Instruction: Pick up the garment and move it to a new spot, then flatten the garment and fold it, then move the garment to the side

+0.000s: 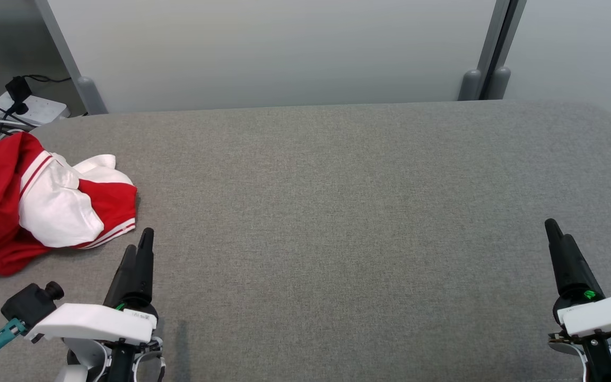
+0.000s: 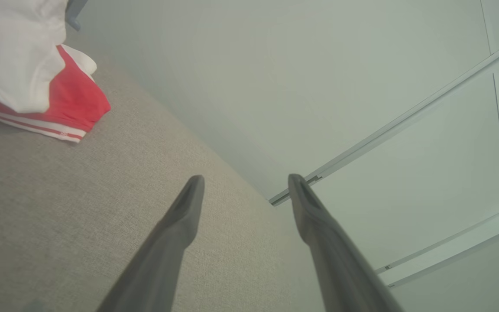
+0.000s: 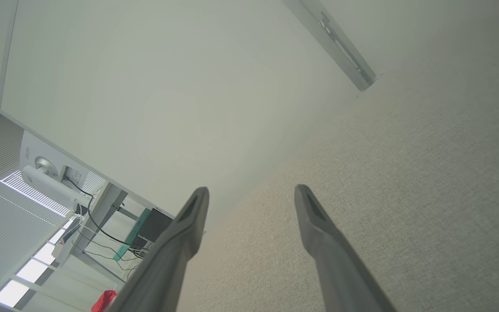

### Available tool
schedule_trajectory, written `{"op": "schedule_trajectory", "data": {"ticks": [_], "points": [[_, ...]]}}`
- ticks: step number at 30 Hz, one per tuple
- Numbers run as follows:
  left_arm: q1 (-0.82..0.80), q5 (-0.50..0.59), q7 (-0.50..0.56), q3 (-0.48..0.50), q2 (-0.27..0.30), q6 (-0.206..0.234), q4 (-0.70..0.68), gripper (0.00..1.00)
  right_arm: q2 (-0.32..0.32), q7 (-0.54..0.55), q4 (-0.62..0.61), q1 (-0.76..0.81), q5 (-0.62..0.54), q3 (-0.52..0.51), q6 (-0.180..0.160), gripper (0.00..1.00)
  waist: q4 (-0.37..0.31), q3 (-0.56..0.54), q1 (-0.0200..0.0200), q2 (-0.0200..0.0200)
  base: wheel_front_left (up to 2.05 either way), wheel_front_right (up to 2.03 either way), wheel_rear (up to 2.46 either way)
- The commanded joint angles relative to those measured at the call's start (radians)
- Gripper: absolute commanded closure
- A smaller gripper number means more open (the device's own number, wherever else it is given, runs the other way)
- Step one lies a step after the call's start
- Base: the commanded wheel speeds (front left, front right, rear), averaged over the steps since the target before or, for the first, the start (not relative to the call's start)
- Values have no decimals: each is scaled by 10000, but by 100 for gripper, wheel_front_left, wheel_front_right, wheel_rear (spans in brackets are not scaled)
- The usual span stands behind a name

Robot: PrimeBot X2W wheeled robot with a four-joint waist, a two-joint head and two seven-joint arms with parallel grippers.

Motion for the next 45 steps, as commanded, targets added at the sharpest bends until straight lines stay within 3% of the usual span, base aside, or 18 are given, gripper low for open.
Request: {"op": "schedule_trajectory", "data": {"ticks": [1,31,35,37,45], "points": [[-492,361,-116,56,204,84,-340,0,-254,-149,-317,-355,-390,123,46,0,4,-3,-1,0,0,0,0],[-136,4279,-1030,-603,482,1216,-62,0,32,-1264,737,-5,-4662,554,58,0,9,-107,-1,0,0,0,0],[-103,4690,-1147,-618,472,1327,-78,14,42,-1399,718,12,-5152,580,59,0,10,-126,-1,0,0,0,0],[-122,4881,-1206,-630,456,1348,-122,1,37,-1462,723,23,-5311,642,60,0,21,-127,-1,0,0,0,0],[-171,5581,-1411,-644,558,1439,15,0,-38,-1671,688,3,-6013,683,62,0,13,-143,-1,0,0,0,0]]}}
